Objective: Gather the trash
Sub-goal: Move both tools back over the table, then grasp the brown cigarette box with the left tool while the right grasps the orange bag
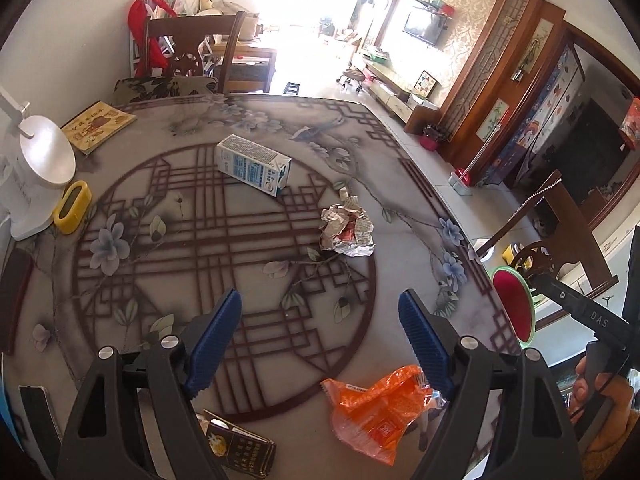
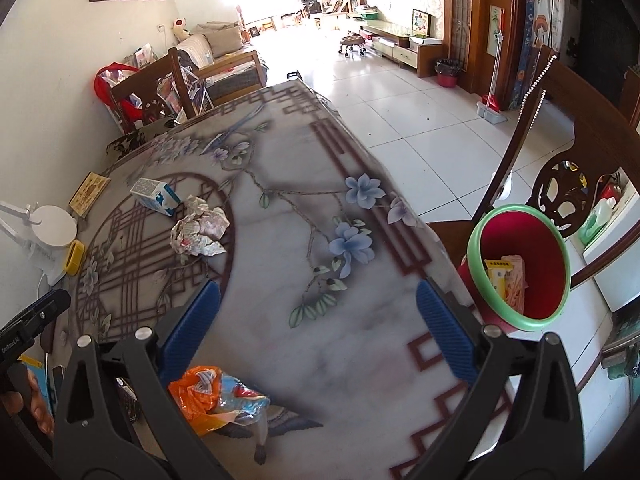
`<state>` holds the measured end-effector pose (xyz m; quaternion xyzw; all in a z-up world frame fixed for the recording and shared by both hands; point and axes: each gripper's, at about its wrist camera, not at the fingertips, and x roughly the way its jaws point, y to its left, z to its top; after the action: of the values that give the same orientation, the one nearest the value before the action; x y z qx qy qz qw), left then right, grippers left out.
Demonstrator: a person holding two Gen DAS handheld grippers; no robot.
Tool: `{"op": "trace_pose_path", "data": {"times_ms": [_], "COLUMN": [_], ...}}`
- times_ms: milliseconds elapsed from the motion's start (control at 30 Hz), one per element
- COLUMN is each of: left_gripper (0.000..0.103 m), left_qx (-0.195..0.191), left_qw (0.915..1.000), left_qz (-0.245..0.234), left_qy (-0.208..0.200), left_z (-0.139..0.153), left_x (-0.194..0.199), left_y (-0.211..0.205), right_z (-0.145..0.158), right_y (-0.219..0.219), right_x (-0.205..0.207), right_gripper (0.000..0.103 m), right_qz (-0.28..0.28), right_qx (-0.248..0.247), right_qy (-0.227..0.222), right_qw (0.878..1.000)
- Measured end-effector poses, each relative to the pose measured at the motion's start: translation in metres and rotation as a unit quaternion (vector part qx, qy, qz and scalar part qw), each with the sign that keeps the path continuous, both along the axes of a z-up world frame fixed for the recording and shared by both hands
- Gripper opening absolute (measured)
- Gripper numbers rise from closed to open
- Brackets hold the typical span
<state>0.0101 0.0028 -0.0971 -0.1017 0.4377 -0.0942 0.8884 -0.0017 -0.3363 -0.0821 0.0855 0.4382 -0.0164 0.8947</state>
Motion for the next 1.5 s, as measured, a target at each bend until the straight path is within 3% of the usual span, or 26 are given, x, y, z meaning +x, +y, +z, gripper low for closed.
{"op": "trace_pose_path", "data": {"times_ms": [200,400,533,800,833,867,900,967,1167,1267,1367,1400,1500], "left_gripper": [0.078,0.079,0.079,0.079,0.079,0.079,0.079,0.079,0.077,0.067,0.051,0.041,0.029], "left_qx": [-0.010,-0.019,-0.024,-0.027,-0.033,-0.037,-0.041,-0.042,-0.042,-0.031,-0.023,-0.035,-0.034], "left_qw": [0.9997,0.9958,0.9919,0.9808,0.9787,0.9771,0.9754,0.9727,0.9696,0.9714,0.9760,0.9767,0.9801], "left_qz": [0.014,0.048,0.052,0.051,0.054,0.056,0.059,0.060,0.048,0.039,0.031,0.027,0.028], "left_qy": [0.016,0.076,0.114,0.186,0.195,0.202,0.209,0.220,0.236,0.232,0.215,0.210,0.194], "left_z": [-0.009,-0.042,-0.062,-0.098,-0.103,-0.107,-0.111,-0.118,-0.133,-0.136,-0.134,-0.134,-0.127], "left_x": [-0.014,-0.030,-0.043,-0.069,-0.069,-0.069,-0.069,-0.069,-0.062,-0.055,-0.049,-0.046,-0.037], "left_y": [0.020,0.046,0.057,0.070,0.072,0.074,0.076,0.076,0.066,0.058,0.054,0.053,0.052], "right_z": [-0.003,-0.030,-0.063,-0.116,-0.120,-0.123,-0.125,-0.120,-0.092,-0.080,-0.072,-0.069,-0.058], "right_y": [0.017,0.047,0.078,0.118,0.122,0.124,0.125,0.124,0.112,0.105,0.098,0.097,0.093], "right_x": [-0.008,-0.009,-0.008,-0.009,-0.009,-0.010,-0.011,-0.012,-0.012,-0.013,-0.013,-0.013,-0.013], "right_gripper": [0.098,0.098,0.098,0.098,0.090,0.070,0.069,0.055,0.054,0.054,0.054,0.054,0.054], "right_qz": [0.019,0.065,0.113,0.163,0.171,0.176,0.177,0.178,0.159,0.148,0.140,0.137,0.130], "right_qx": [-0.004,0.021,0.053,0.049,0.048,0.043,0.035,0.040,0.026,0.029,0.031,0.031,0.031], "right_qy": [0.013,0.062,0.120,0.196,0.197,0.198,0.196,0.182,0.128,0.112,0.103,0.099,0.085], "right_qw": [1.000,0.996,0.985,0.966,0.964,0.963,0.964,0.966,0.979,0.982,0.984,0.985,0.987]}}
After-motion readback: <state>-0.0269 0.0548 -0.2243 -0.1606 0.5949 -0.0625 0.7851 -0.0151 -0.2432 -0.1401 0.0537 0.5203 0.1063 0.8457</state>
